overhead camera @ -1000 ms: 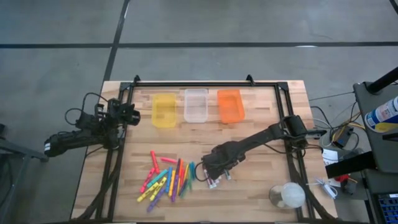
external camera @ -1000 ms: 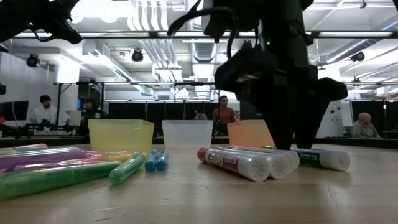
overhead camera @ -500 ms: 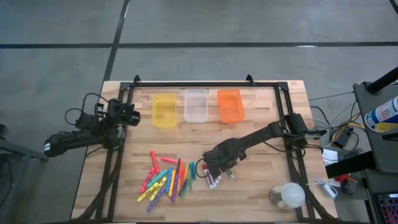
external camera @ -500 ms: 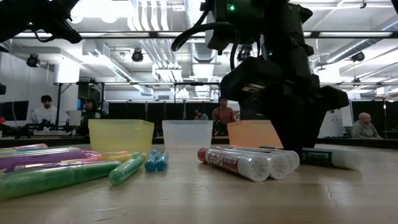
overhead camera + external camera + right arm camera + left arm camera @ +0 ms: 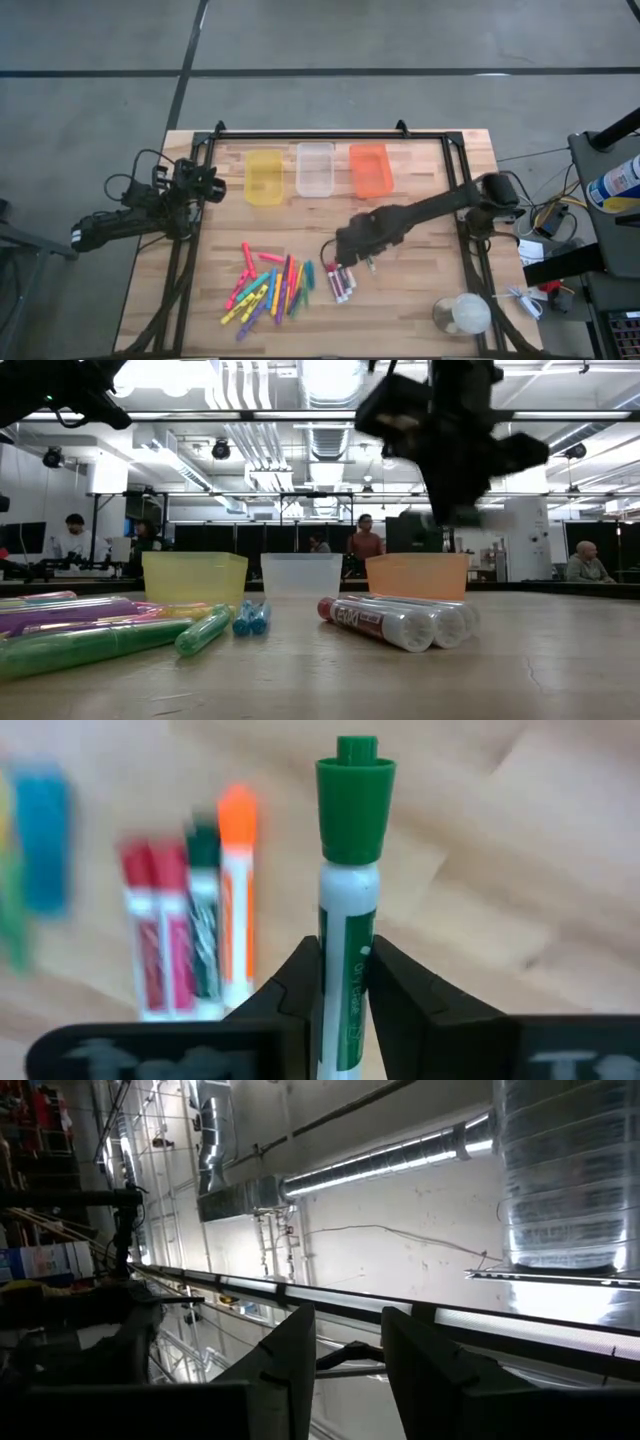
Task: Pick & Place Markers
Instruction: Put the green marker pen into the orange bin
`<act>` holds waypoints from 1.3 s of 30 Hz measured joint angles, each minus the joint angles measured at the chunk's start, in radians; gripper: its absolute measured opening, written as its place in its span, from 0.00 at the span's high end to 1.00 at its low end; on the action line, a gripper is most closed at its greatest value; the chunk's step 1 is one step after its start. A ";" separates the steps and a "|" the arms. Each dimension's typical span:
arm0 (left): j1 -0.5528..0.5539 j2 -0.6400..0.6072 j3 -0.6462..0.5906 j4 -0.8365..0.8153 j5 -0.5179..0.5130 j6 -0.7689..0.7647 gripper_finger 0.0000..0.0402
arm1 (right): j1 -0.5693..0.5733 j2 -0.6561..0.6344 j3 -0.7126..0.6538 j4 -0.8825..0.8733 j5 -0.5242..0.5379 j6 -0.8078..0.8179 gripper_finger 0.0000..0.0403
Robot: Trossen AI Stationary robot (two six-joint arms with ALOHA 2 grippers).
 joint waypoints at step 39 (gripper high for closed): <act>0.000 0.001 -0.005 -0.001 -0.029 -0.014 0.72 | -0.802 0.057 -0.006 0.111 -0.010 -0.688 0.83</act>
